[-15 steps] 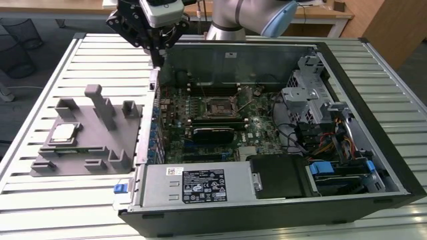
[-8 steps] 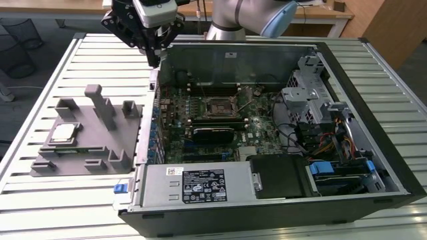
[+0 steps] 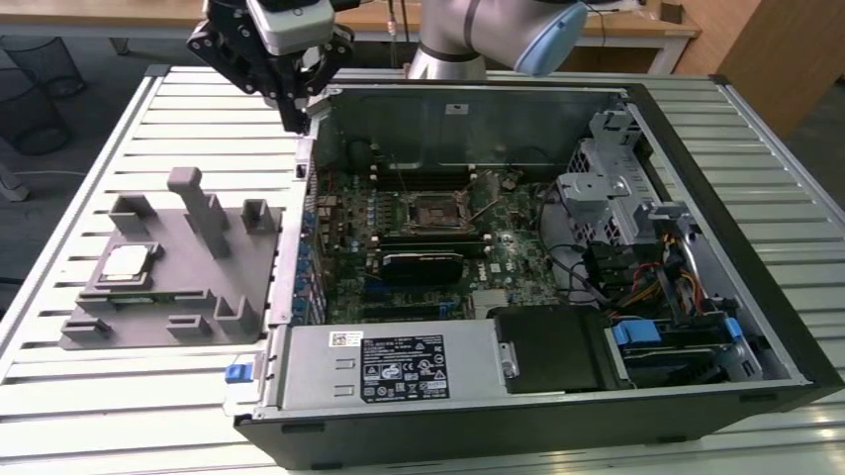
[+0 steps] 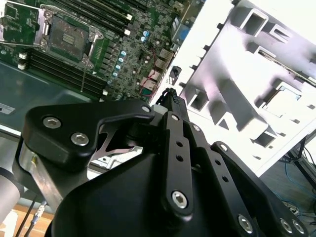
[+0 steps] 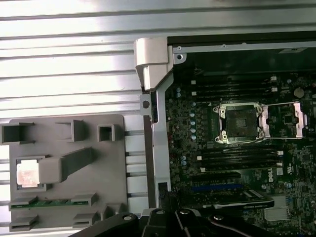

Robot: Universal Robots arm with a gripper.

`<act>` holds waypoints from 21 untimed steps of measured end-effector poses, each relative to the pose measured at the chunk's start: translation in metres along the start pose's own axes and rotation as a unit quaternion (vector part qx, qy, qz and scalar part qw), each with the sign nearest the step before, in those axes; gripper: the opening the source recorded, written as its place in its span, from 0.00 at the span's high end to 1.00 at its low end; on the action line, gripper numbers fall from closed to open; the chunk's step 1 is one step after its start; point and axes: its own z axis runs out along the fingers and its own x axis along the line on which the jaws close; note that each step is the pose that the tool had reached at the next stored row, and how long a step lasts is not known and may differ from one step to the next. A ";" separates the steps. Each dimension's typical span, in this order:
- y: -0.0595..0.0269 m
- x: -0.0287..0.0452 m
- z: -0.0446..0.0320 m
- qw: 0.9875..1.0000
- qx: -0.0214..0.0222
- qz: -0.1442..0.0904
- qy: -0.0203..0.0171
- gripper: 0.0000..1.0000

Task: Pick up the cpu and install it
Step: 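Reach for the cpu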

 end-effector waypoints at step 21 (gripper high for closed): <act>-0.0024 0.0322 -0.0001 1.000 0.000 0.000 0.000 0.89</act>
